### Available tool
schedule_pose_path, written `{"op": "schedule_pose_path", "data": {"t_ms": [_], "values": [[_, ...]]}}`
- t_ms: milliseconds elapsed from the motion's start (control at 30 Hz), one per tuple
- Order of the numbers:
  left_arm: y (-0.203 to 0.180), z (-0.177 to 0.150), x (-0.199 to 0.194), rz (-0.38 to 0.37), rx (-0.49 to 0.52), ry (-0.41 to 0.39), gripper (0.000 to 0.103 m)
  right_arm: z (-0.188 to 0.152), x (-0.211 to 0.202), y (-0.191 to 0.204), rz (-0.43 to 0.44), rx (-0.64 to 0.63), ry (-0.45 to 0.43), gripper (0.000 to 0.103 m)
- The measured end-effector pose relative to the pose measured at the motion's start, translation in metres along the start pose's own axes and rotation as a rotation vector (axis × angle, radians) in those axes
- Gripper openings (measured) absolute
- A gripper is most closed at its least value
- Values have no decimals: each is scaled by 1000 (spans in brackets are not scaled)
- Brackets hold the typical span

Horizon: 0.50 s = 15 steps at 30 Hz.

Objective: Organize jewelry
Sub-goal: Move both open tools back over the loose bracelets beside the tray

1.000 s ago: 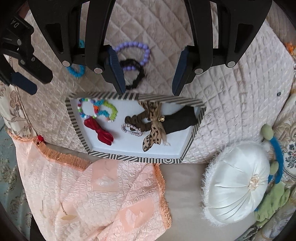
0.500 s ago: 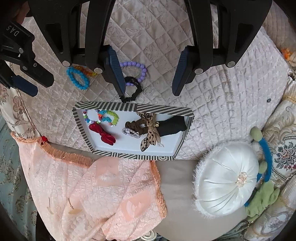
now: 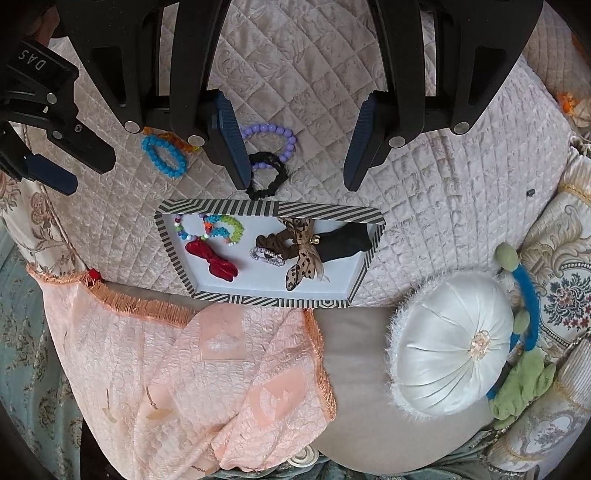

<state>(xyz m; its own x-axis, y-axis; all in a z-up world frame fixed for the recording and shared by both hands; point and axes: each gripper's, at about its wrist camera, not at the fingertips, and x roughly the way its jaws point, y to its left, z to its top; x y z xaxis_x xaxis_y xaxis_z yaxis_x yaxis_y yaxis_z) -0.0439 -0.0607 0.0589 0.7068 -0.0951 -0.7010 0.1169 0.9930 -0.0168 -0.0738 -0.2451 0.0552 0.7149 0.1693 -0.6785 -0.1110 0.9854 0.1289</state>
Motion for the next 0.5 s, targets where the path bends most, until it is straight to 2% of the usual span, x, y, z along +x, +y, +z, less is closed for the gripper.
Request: {"op": "schedule_pose_path", "data": {"t_ms": [500], "values": [[3,-2,10,-8,-13,36,52,-1,2,-8,-5,17,11,66]]}}
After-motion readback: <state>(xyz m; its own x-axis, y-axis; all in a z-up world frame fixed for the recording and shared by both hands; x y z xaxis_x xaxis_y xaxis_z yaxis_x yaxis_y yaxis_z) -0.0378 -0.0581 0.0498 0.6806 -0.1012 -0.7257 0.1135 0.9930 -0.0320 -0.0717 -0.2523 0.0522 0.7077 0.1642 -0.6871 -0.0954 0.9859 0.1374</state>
